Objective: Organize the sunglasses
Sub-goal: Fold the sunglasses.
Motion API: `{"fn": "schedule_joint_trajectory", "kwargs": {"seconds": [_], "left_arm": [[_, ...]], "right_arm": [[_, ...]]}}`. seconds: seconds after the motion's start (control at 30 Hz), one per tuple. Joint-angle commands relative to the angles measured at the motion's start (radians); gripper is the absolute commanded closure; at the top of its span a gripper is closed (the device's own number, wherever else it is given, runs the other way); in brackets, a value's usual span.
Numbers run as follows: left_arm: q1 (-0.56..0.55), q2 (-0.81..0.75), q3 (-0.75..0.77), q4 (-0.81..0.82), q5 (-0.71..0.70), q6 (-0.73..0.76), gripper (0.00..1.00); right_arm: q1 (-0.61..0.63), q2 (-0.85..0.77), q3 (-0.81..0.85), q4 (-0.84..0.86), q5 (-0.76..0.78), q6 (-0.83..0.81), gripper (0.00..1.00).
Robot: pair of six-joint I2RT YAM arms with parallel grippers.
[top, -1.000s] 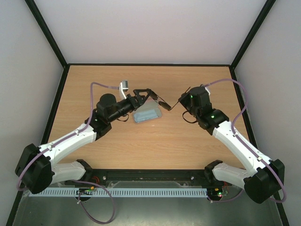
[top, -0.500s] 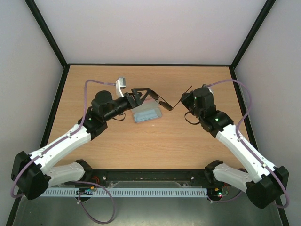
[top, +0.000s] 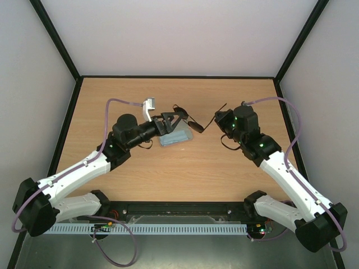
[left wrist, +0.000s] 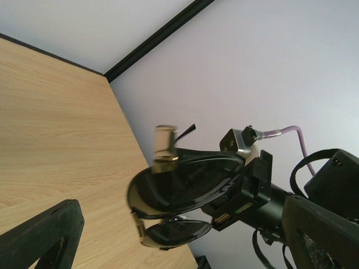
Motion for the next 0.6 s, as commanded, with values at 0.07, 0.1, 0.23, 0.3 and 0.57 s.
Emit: {"fn": "schedule_joint_trajectory", "kwargs": {"seconds": [0.07,0.1,0.23,0.3,0.57], "left_arm": [[-0.012,0.035,-0.002,0.096,-0.025,-0.037,0.01],[-0.013,0.042,-0.005,0.105,-0.027,-0.049,0.0],[-0.014,0.069,-0.003,0.115,-0.03,-0.08,0.0],[-0.014,0.078,-0.004,0.112,-0.034,-0.089,0.0],[-0.015,0.095,-0.007,0.111,-0.071,-0.115,0.0]], "right_arm": [[0.004,0.023,-0.014,0.046,-0.01,0.018,0.99],[0.004,0.027,-0.014,0.046,-0.008,0.015,0.99],[0.004,0.038,-0.018,0.052,-0.005,0.015,0.99],[0.005,0.042,-0.017,0.051,-0.003,0.009,0.98],[0.007,0.056,-0.023,0.044,0.008,-0.002,0.99]]}}
